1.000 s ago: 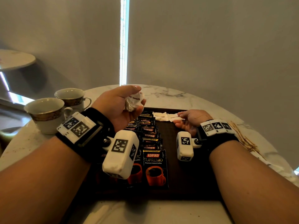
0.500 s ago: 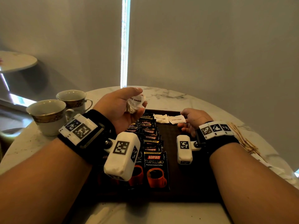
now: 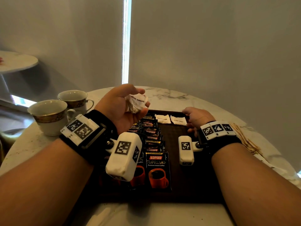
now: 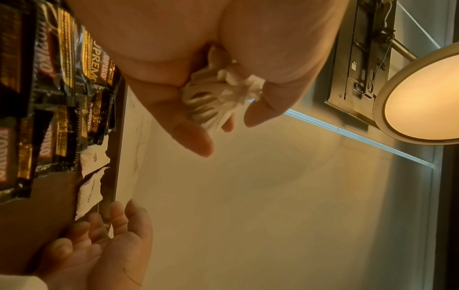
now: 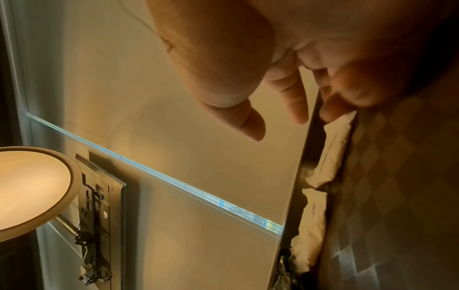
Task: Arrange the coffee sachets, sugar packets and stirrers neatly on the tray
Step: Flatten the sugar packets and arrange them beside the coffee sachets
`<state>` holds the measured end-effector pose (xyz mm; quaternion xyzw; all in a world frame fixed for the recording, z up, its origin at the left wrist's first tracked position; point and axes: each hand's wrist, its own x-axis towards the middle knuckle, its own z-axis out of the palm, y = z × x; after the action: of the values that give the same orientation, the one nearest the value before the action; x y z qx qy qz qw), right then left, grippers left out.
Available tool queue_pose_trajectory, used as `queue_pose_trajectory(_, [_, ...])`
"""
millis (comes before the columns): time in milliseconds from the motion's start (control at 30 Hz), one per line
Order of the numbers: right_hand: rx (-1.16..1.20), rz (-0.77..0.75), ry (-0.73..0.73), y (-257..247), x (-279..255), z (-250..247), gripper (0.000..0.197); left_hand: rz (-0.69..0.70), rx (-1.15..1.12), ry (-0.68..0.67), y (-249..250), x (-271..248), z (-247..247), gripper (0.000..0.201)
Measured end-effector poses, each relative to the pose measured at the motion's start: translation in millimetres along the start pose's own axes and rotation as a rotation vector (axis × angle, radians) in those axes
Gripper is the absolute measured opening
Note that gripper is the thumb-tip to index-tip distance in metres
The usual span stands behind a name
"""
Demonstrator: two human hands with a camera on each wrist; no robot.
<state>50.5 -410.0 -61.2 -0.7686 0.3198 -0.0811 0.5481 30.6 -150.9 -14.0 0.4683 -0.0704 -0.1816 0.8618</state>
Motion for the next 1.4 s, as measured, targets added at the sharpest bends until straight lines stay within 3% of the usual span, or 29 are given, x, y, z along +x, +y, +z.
queue_pose_trajectory(433, [0.031,0.023,-0.001,1,6,1,0.032,0.0,0.003,-0.005,0,0,-1,0.024])
queue_pose_trajectory(667, [0.092,-0.02,0.05,-4,-2,-2,0.036,-0.037,-0.011,-0.026,0,-2,2,0.028])
queue_pose_trajectory(733, [0.202,-0.072,0.041,-15,-13,-3,0.031,-0.052,0.011,-0.052,-1,-1,1,0.03])
queue_pose_trajectory(833, [0.384,-0.2,-0.169,-36,-44,-1,0.024,-0.081,0.075,-0.133,0,1,-1,0.04])
queue_pose_trajectory(967, [0.308,-0.334,-0.539,-50,-86,6,0.03,-0.083,0.064,-0.108,-1,1,-1,0.036])
queue_pose_trajectory(1033, [0.25,-0.375,-0.613,-51,-98,10,0.03,-0.051,0.072,-0.112,-2,1,0,0.036])
queue_pose_trajectory(1233, [0.323,-0.383,-0.525,-54,-107,14,0.003,-0.024,0.103,-0.097,-3,1,-1,0.024])
queue_pose_trajectory(1400, [0.582,-0.359,-0.424,-57,-107,15,0.008,-0.052,0.064,-0.05,-1,1,-1,0.012])
